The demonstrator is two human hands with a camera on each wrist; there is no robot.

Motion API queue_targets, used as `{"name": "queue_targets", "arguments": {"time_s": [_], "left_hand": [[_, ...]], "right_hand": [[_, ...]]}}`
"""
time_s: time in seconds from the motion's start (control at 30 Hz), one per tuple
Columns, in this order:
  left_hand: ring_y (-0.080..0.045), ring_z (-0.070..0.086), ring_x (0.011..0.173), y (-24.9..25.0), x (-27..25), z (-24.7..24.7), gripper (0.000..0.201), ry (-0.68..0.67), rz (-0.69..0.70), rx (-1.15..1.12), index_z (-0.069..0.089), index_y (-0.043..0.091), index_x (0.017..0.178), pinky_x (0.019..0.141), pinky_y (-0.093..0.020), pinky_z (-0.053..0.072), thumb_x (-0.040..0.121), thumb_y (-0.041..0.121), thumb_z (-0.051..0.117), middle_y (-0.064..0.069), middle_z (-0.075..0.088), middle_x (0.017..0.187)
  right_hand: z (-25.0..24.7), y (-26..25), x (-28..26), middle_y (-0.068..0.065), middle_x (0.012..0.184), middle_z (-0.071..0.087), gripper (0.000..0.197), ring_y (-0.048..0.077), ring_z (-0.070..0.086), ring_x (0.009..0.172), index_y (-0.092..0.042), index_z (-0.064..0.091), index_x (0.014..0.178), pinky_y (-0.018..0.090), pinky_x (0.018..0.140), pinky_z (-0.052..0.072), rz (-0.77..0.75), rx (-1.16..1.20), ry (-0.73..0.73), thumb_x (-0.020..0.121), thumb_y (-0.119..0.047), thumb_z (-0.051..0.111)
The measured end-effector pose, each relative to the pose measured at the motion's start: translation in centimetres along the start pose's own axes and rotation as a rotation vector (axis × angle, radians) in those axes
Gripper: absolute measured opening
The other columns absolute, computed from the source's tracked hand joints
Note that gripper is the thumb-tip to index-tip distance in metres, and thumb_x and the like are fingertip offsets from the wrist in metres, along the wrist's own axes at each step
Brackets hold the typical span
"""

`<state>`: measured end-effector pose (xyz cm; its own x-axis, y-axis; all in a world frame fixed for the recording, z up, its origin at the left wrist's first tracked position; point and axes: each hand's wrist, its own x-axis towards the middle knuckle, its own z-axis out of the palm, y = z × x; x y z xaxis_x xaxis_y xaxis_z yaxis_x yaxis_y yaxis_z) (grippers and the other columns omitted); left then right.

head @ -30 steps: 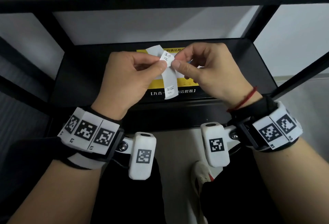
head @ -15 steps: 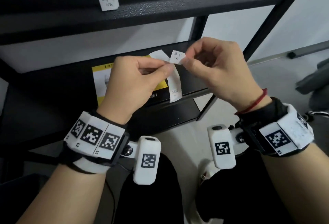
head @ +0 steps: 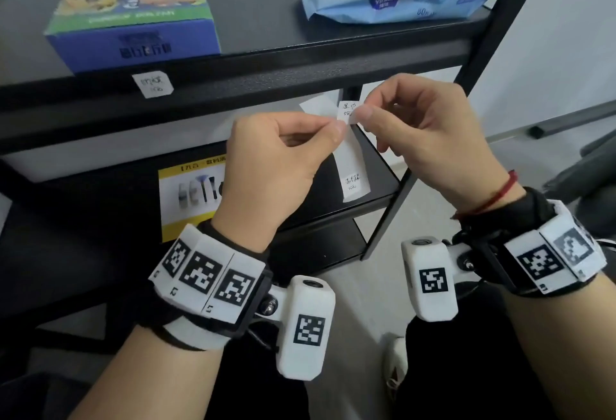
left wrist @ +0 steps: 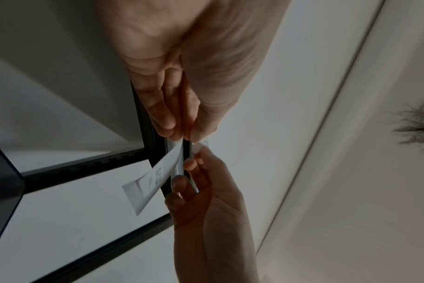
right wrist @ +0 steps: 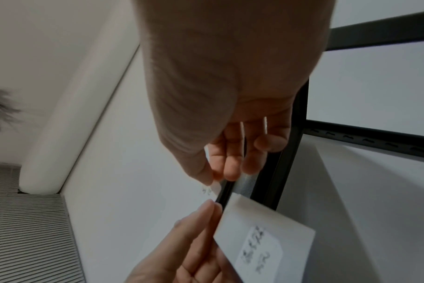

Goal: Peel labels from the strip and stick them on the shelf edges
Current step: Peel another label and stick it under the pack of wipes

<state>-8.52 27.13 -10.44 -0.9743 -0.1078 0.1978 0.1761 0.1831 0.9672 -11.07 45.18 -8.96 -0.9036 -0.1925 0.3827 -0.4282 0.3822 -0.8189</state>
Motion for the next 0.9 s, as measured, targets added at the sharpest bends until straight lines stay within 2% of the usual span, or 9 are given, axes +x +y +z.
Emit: {"name": "queue_targets", "arguments": {"time_s": [0.1,0.2,0.27,0.37,0.4,0.5,0.67,0.8,0.9], "left_hand": [[0.003,0.068,0.065,0.9,0.2,1.9,0.014,0.01,-0.009,0.044,0.083,0.026,0.086,0.072,-0.014,0.052,0.087,0.039,0.079,0.016,0.074,0.064],[-0.004,0.066,0.061,2.0,1.1,3.1,0.026,0.032,0.004,0.086,0.082,0.026,0.076,0.076,-0.027,0.056,0.09,0.047,0.073,0.006,0.075,0.064],[-0.006,0.065,0.058,2.7,1.9,3.7,0.029,0.041,0.025,0.111,0.081,0.026,0.072,0.078,-0.032,0.058,0.091,0.047,0.072,0.002,0.075,0.063],[-0.003,0.062,0.053,3.5,3.5,4.7,0.031,0.051,0.04,0.159,0.078,0.03,0.066,0.076,-0.031,0.057,0.09,0.047,0.073,0.004,0.073,0.058],[-0.003,0.062,0.052,3.6,4.1,5.0,0.032,0.052,0.036,0.174,0.078,0.031,0.064,0.077,-0.033,0.057,0.09,0.049,0.073,0.004,0.072,0.058],[-0.002,0.062,0.052,3.7,5.7,6.0,0.035,0.059,0.018,0.203,0.078,0.029,0.064,0.079,-0.034,0.058,0.089,0.053,0.073,0.001,0.073,0.058],[-0.002,0.06,0.049,3.4,6.6,7.1,0.037,0.067,-0.004,0.222,0.08,0.027,0.064,0.077,-0.032,0.056,0.087,0.055,0.073,-0.003,0.07,0.055],[-0.005,0.06,0.05,3.3,6.5,7.0,0.036,0.05,-0.025,0.199,0.081,0.025,0.066,0.076,-0.033,0.057,0.086,0.053,0.074,-0.007,0.071,0.057],[-0.008,0.059,0.05,3.2,6.6,7.1,0.034,0.067,-0.032,0.192,0.081,0.024,0.067,0.074,-0.033,0.057,0.087,0.05,0.075,-0.009,0.071,0.057]], "right_hand": [[-1.7,0.5,0.6,0.008,0.074,0.061,0.019,0.012,0.053,0.057,0.001,0.065,0.088,0.013,0.053,0.04,-0.009,0.012,0.025,0.095,-0.016,0.069],[-3.4,0.9,1.9,0.017,0.076,0.061,0.02,0.014,0.053,0.057,0.001,0.065,0.09,0.013,0.053,0.04,-0.029,0.01,0.03,0.096,-0.018,0.068],[-4.4,1.4,3.2,0.021,0.079,0.064,0.02,0.016,0.055,0.058,-0.002,0.065,0.089,0.019,0.054,0.043,-0.059,-0.024,0.023,0.096,-0.021,0.068],[-5.7,2.4,5.2,0.013,0.077,0.066,0.02,0.023,0.058,0.06,-0.01,0.066,0.089,0.032,0.06,0.048,-0.112,-0.111,0.006,0.096,-0.028,0.066],[-6.0,2.7,5.8,0.009,0.074,0.066,0.02,0.022,0.058,0.06,-0.011,0.067,0.089,0.031,0.061,0.049,-0.128,-0.143,0.002,0.096,-0.029,0.066],[-7.0,3.3,6.9,-0.004,0.066,0.066,0.017,0.007,0.059,0.054,-0.013,0.065,0.089,0.017,0.06,0.045,-0.19,-0.189,-0.023,0.098,-0.028,0.064],[-8.1,3.6,7.6,0.001,0.059,0.066,0.02,0.02,0.061,0.054,-0.011,0.066,0.088,0.017,0.057,0.044,-0.318,-0.276,-0.084,0.097,-0.028,0.065],[-8.2,4.4,8.3,0.006,0.06,0.065,0.017,0.022,0.059,0.052,-0.009,0.067,0.087,0.035,0.054,0.05,-0.349,-0.252,-0.106,0.096,-0.023,0.068],[-8.2,4.8,8.6,0.002,0.058,0.063,0.016,0.022,0.057,0.051,-0.01,0.068,0.085,0.03,0.053,0.047,-0.355,-0.236,-0.102,0.095,-0.023,0.069]]}}
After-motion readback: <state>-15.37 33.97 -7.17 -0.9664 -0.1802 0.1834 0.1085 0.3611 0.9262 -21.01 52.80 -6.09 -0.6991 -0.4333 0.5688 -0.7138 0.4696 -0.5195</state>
